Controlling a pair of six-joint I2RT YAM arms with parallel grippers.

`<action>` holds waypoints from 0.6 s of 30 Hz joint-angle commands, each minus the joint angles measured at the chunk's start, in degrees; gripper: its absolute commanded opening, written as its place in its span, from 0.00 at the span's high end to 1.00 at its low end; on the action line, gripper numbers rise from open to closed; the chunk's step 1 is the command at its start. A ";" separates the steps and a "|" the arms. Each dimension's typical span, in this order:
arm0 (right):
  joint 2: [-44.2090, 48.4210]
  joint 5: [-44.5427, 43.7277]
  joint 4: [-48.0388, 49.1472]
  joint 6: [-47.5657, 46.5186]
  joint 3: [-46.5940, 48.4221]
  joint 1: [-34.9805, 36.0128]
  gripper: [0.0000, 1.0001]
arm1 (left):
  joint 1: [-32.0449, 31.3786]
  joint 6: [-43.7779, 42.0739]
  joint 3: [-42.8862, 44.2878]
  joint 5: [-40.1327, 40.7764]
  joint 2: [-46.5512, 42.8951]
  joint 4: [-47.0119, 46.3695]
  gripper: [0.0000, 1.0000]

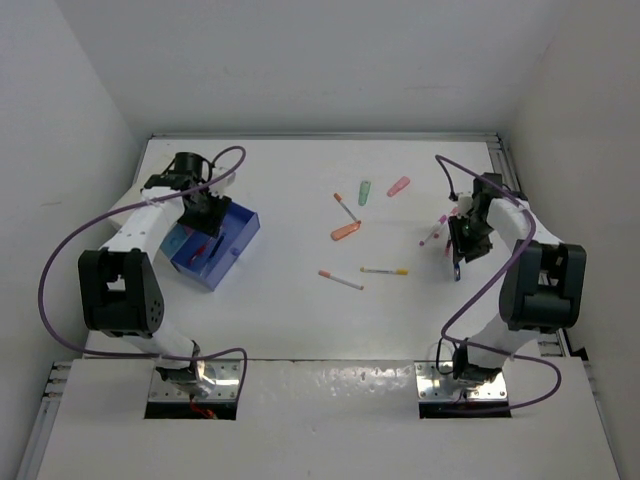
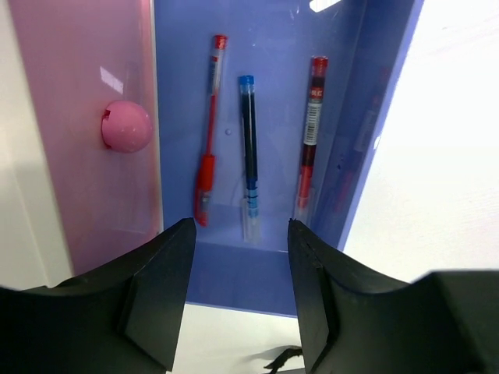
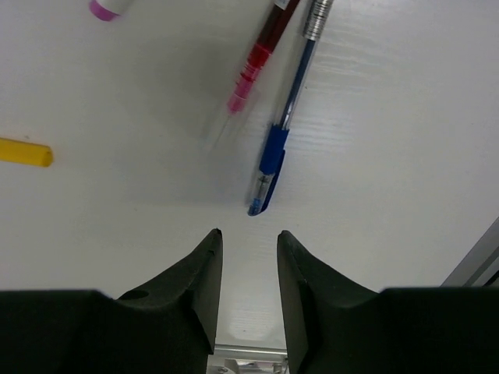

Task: Sort the stationery into containers
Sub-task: Place the pen in the drawer, then pick up the pen from the center of the board.

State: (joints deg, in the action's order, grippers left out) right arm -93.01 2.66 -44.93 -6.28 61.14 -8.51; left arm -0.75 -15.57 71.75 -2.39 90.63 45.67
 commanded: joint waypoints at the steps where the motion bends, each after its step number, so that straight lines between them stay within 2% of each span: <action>1: -1.38 -2.48 2.65 -2.07 -0.76 -0.98 0.67 | 0.14 1.42 1.99 -2.26 -3.53 -1.20 0.43; 18: -12.62 -4.06 7.22 -1.63 1.69 -1.68 0.70 | 0.49 2.30 2.26 -7.71 -7.75 -2.16 0.42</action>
State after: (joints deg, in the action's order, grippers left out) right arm -104.44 -0.60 -39.38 -7.73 60.42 -9.65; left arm -0.64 -14.20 71.96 -8.34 84.84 44.45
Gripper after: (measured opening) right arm 0.305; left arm 0.575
